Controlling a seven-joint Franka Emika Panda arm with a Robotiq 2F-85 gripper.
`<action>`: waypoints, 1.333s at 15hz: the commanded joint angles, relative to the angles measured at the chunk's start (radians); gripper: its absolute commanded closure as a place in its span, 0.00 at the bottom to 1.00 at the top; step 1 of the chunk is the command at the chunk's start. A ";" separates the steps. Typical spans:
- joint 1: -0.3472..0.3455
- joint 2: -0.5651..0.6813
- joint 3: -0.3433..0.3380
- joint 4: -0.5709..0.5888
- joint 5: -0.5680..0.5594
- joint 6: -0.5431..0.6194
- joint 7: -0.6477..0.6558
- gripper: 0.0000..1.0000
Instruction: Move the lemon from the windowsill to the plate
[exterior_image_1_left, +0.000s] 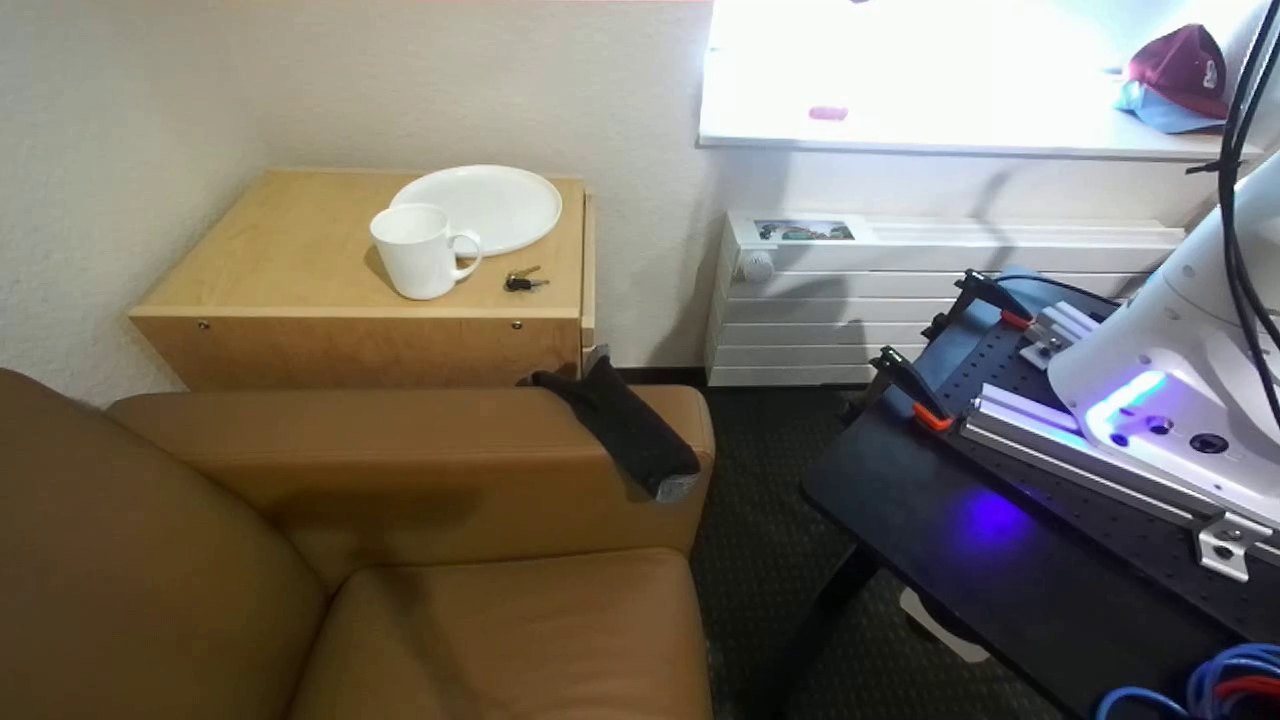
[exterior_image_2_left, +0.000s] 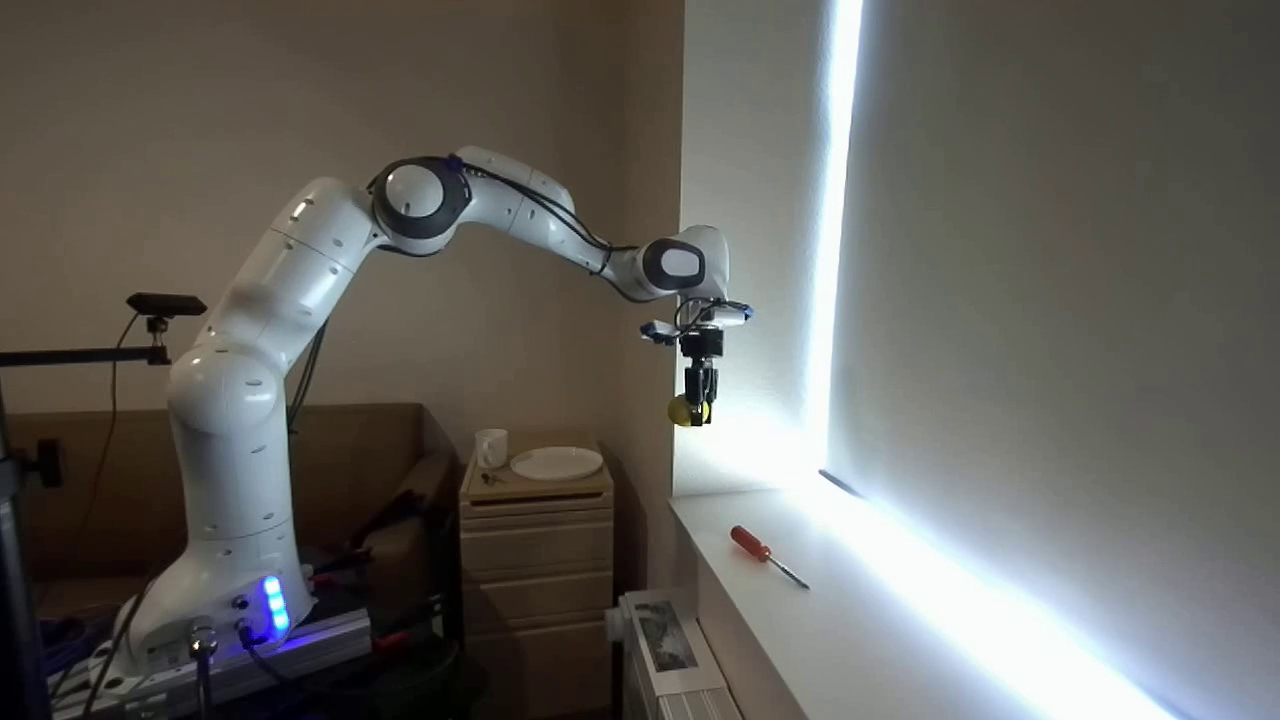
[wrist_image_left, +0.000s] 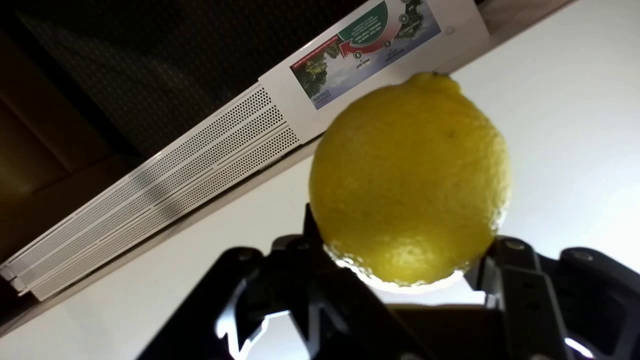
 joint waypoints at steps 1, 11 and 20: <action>0.030 0.031 -0.005 -0.016 -0.030 -0.025 -0.066 0.63; 0.336 -0.246 0.052 -0.564 -0.306 0.211 -0.109 0.63; 0.360 -0.259 0.104 -0.585 -0.361 0.233 -0.059 0.63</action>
